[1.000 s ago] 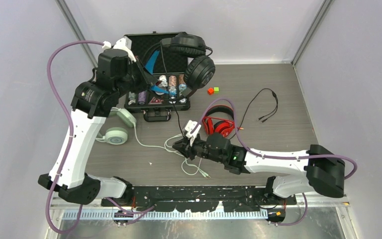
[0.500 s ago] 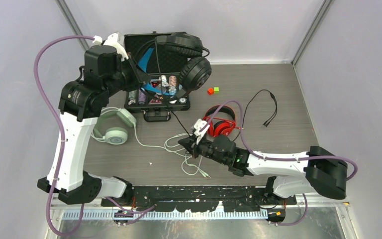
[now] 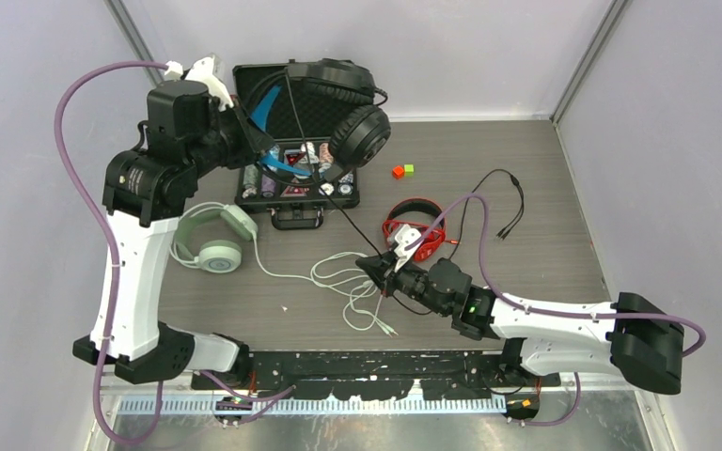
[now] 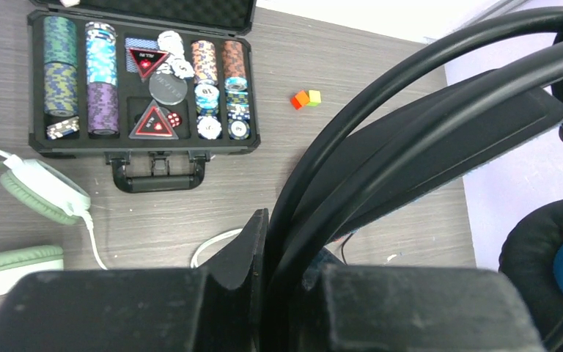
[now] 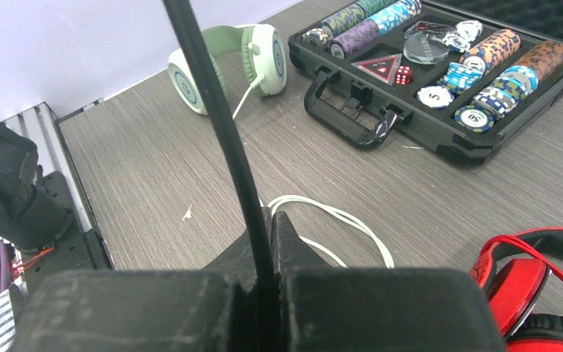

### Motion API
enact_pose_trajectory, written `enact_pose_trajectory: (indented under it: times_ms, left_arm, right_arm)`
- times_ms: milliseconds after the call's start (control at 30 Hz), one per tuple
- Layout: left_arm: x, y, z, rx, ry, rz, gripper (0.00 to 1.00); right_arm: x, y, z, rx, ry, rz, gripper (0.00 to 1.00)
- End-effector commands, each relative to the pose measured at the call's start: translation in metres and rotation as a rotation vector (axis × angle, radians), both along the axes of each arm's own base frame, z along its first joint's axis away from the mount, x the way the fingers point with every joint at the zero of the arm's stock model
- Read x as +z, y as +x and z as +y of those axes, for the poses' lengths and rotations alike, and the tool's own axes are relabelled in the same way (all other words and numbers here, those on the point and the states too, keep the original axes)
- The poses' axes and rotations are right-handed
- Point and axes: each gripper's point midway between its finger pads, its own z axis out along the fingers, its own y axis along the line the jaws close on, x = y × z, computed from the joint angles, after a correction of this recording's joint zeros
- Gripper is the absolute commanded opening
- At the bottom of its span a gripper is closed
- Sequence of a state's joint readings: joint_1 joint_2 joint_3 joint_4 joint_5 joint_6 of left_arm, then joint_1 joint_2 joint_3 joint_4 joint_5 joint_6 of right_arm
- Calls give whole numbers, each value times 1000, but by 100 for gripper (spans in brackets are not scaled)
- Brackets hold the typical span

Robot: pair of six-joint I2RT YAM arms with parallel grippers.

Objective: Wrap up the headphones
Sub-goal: Wrap the headphones around the headphones.

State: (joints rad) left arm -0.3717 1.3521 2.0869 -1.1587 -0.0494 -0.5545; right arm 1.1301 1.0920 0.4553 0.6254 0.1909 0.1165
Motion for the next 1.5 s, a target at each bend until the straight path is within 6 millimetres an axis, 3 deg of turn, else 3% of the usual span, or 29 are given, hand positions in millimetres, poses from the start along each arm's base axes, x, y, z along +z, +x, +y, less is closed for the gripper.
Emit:
enact_pose_trajectory:
  times_ms: [0, 100, 200, 467, 600, 833, 967, 1067, 1233, 1467]
  left_arm:
    - [52, -7, -24, -123, -155, -152, 0]
    - [53, -25, -50, -308, -204, -157, 0]
    - [37, -45, -67, -470, -212, -109, 0]
    - [-7, -80, -83, -733, -154, -58, 0]
    - [-27, -75, -71, -725, -28, -59, 0]
    - [-20, -86, -78, -810, -44, -128, 0]
    - [-22, -102, -84, -948, -30, -209, 0]
    - [-32, -102, -80, -970, 42, -231, 0]
    - [-60, -99, -74, -1033, 260, -287, 0]
    - [-110, -92, -57, -1125, 659, -287, 0]
  right_arm:
    - [-1, 9, -9, -55, 9, 8, 0]
    - [4, 21, -18, -98, 48, 31, 1]
    - [12, 37, -31, -137, 94, 56, 1]
    - [33, 70, -66, -209, 139, 76, 0]
    - [40, 85, -82, -259, 151, 94, 0]
    - [49, 105, -99, -312, 195, 133, 0]
    - [60, 100, -88, -231, 169, 170, 0]
    - [73, 87, -77, -139, 122, 228, 0]
    - [98, 56, -75, -32, 51, 338, 0]
    - [115, 9, -86, 85, -45, 495, 1]
